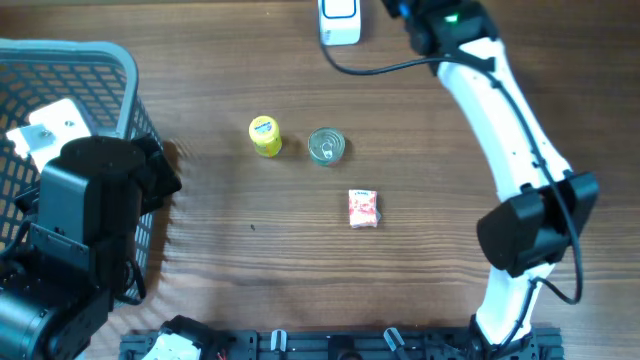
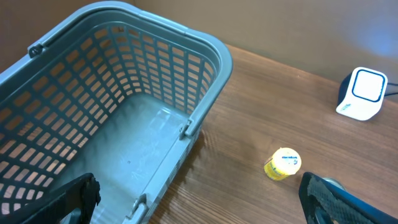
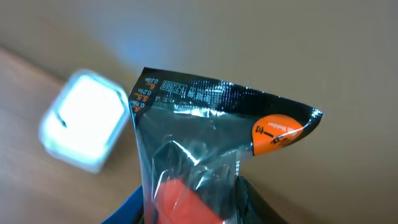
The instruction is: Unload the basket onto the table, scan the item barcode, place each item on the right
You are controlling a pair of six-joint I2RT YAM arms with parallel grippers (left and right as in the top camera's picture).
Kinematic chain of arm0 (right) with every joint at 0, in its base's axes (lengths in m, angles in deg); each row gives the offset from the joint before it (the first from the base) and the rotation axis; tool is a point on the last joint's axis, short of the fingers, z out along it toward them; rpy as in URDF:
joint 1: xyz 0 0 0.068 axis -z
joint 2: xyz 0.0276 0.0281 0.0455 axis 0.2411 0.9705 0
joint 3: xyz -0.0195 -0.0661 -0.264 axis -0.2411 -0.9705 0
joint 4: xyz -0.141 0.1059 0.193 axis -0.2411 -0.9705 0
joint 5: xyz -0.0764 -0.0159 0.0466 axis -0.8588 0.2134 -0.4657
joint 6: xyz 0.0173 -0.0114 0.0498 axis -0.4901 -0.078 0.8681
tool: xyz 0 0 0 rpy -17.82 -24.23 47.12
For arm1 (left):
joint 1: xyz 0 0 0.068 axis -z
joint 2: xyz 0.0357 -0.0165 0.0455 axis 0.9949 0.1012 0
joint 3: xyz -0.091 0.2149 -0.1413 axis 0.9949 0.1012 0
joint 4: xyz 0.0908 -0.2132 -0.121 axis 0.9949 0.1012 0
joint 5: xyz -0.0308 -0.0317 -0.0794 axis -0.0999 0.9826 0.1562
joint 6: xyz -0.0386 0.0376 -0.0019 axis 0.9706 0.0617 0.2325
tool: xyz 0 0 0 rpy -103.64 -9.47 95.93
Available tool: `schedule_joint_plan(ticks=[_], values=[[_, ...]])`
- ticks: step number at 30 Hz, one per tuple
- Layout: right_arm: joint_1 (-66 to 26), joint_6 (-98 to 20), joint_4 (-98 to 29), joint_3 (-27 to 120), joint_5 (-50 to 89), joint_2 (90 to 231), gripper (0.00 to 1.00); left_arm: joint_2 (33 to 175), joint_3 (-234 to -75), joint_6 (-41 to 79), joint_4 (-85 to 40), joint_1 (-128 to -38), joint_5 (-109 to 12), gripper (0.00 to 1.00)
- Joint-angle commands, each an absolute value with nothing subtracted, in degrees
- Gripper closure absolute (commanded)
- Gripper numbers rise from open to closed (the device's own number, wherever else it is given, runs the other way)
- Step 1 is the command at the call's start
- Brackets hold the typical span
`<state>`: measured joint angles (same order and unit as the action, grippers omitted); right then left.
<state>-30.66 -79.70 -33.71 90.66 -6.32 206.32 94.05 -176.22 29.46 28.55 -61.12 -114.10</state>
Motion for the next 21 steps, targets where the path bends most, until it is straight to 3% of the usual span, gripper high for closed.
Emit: schedule_joint_plan(ticks=[1,12,21], values=[[-23.3,-71.7,-42.5,90.7,-11.1,206.1,0.95,93.8,-175.8,30.4,28.5,-61.2,-114.8,0.00],[1.8,-58.2,-56.1,89.7,-7.4,206.1,0.95,95.1,-175.8,30.4,28.1,-61.2,-113.7,0.00],[21.2,-51.8,-51.8,77.2,-6.5,206.1,0.95,95.8,-175.8,30.4,27.3,-61.2,-113.5,0.00]])
